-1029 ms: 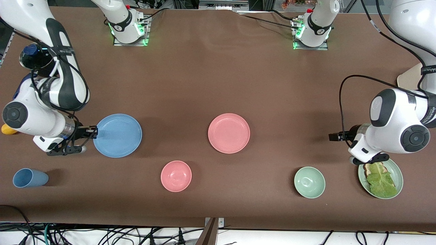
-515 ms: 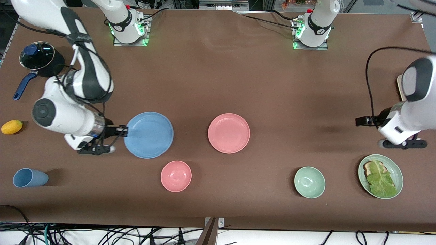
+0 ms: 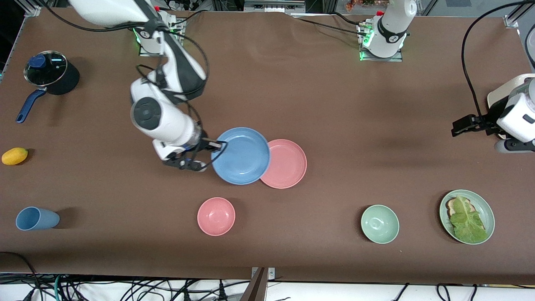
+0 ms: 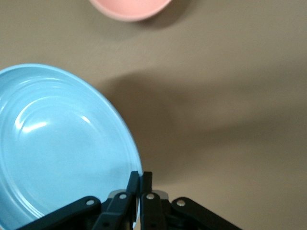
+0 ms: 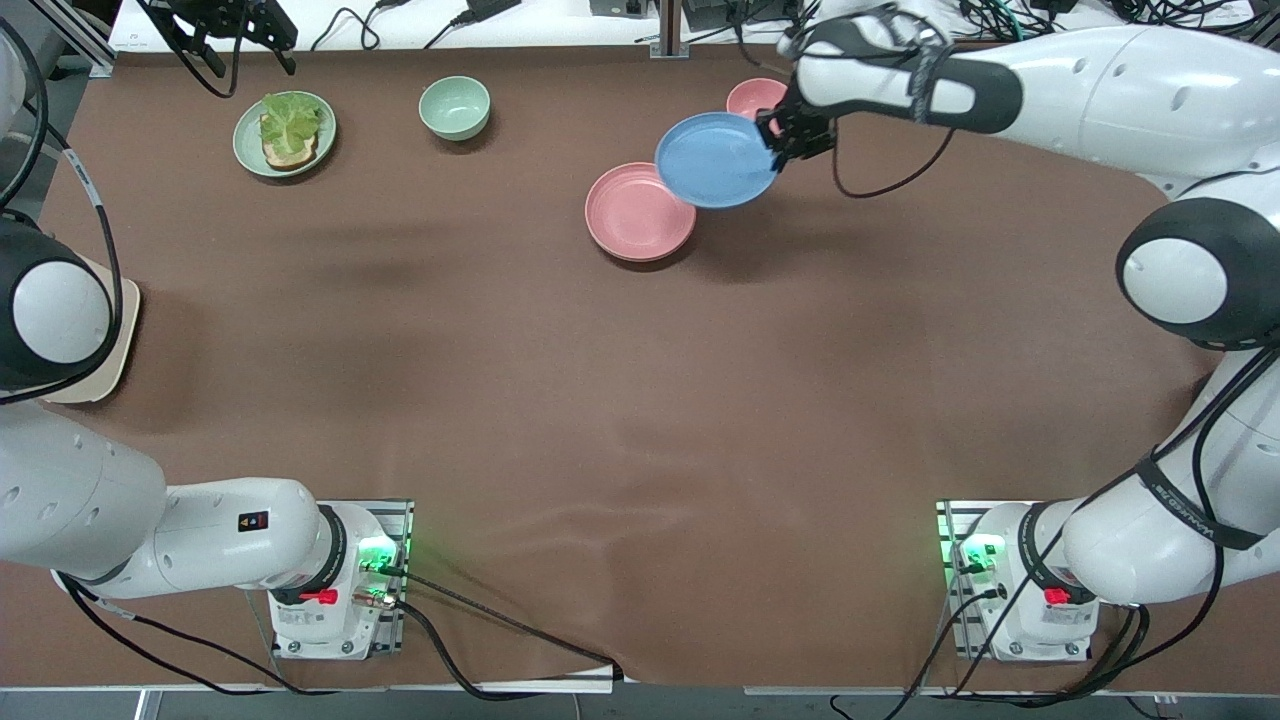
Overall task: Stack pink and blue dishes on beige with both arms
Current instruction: 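Carry the blue plate with the right gripper onto the pink plate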
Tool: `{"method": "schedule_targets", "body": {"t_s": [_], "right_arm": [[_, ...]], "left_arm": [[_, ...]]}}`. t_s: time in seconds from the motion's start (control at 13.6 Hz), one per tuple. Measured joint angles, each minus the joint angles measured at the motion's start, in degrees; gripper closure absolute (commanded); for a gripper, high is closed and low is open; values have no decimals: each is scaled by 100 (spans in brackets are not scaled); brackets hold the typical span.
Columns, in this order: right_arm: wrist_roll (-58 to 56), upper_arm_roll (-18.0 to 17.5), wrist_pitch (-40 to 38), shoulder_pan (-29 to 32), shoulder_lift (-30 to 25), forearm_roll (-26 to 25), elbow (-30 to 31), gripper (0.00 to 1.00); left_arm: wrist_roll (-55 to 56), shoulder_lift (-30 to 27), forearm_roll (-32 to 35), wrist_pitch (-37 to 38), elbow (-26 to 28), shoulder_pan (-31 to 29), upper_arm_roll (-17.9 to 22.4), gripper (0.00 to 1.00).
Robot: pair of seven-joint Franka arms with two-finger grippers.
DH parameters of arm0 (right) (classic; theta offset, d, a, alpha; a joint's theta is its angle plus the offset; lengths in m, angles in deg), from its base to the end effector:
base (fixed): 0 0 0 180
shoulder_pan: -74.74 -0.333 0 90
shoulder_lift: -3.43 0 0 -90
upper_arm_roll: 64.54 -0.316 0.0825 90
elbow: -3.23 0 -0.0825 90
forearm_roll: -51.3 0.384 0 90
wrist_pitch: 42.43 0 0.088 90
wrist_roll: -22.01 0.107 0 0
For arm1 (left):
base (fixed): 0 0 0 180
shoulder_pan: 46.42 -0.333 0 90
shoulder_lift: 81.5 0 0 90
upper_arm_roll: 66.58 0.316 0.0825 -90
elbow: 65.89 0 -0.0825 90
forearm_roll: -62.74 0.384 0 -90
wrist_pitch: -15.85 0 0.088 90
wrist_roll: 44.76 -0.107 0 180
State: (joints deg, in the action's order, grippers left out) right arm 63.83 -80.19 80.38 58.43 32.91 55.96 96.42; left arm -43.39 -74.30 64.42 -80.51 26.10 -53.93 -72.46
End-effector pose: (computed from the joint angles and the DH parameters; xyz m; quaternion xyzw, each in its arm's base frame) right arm 0.5902 0.3448 0.3344 -0.9871 0.1244 0.0528 0.0862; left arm 0.5958 0.0230 0.5454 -0.9994 -0.0244 0.0244 0.0080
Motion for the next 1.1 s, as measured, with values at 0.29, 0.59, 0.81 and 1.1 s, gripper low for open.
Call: {"method": "schedule_targets", "body": {"t_s": [0.29, 0.59, 0.81, 1.1], "right_arm": [[1522, 42, 730, -699, 459, -622, 4, 100], [2112, 73, 1208, -944, 774, -849, 3, 100], [2188, 78, 1341, -964, 843, -850, 2, 100], [2511, 78, 1592, -1082, 946, -905, 2, 100]], "left_arm": [[0, -166, -27, -8, 85, 65, 2, 0], [0, -344, -28, -12, 88, 75, 13, 0], [-3, -422, -28, 6, 95, 88, 12, 0], [-5, -438, -30, 32, 95, 90, 21, 0]]}}
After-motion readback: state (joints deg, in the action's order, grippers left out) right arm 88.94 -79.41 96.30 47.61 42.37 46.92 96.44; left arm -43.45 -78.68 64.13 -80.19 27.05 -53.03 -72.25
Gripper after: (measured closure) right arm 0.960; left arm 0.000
